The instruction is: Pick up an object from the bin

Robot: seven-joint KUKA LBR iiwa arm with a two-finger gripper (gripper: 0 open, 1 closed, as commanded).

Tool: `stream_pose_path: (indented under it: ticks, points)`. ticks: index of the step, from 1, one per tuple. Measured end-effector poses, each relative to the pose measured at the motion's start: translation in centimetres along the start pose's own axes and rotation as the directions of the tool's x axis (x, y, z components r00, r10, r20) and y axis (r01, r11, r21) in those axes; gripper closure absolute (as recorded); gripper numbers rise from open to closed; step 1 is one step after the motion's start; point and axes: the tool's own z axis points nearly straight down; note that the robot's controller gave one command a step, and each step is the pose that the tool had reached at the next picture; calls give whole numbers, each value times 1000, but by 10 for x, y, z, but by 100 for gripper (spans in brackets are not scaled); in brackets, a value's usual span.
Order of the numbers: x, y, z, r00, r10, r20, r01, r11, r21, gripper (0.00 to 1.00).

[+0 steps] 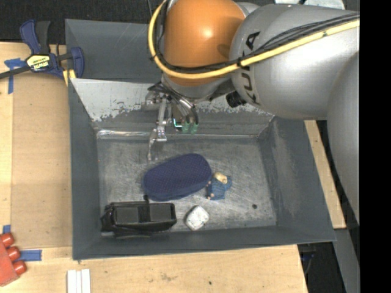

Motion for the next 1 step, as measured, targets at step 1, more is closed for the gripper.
stream_pose_path:
  ticks: [1]
  points:
    - [22,-67,104,999,-36,-1,36,999,4,0]
